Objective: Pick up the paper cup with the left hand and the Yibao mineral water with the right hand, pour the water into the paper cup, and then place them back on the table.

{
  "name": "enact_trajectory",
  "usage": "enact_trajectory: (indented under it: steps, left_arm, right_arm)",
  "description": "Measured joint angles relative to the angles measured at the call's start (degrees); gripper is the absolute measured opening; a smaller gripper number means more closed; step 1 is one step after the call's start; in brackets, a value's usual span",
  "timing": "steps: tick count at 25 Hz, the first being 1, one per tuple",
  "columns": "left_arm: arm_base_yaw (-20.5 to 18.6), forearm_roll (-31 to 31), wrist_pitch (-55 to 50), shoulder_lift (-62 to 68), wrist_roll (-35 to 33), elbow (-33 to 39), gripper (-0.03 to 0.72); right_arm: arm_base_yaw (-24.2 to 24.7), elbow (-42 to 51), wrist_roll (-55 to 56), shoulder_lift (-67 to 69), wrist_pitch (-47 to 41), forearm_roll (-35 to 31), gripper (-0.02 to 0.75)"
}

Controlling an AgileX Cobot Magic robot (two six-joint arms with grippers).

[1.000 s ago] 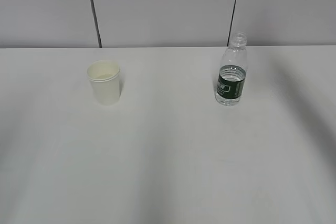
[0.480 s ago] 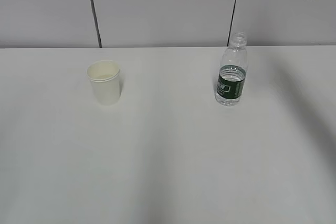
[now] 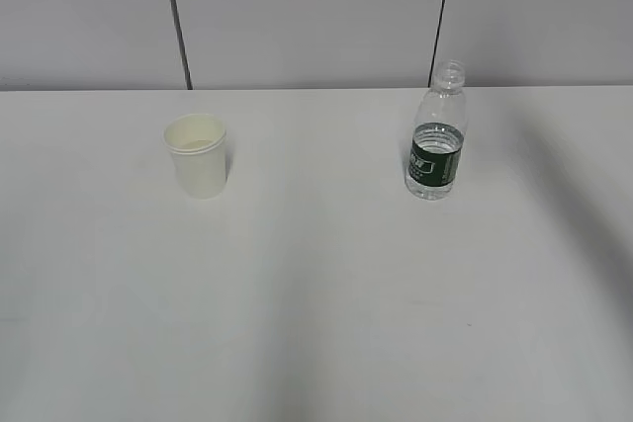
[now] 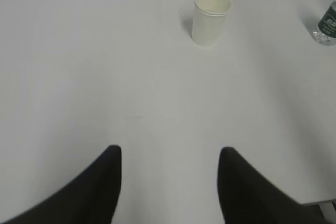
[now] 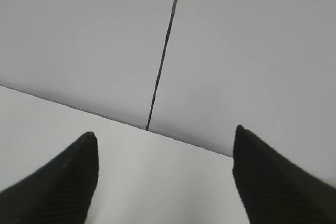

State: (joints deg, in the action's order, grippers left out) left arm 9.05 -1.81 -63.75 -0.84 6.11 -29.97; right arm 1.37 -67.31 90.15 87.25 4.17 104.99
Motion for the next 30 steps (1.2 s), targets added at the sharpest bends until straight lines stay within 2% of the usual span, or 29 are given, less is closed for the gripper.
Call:
enact_trajectory:
  steps: [28, 30]
  left_arm:
    - [0.0, 0.1, 0.2, 0.0, 0.0, 0.0, 0.370]
    - [0.0, 0.1, 0.2, 0.0, 0.0, 0.0, 0.370]
  right_arm:
    - [0.0, 0.1, 4.0, 0.0, 0.0, 0.0, 0.585]
    - [0.0, 0.1, 3.9, 0.0, -0.1, -1.5, 0.585]
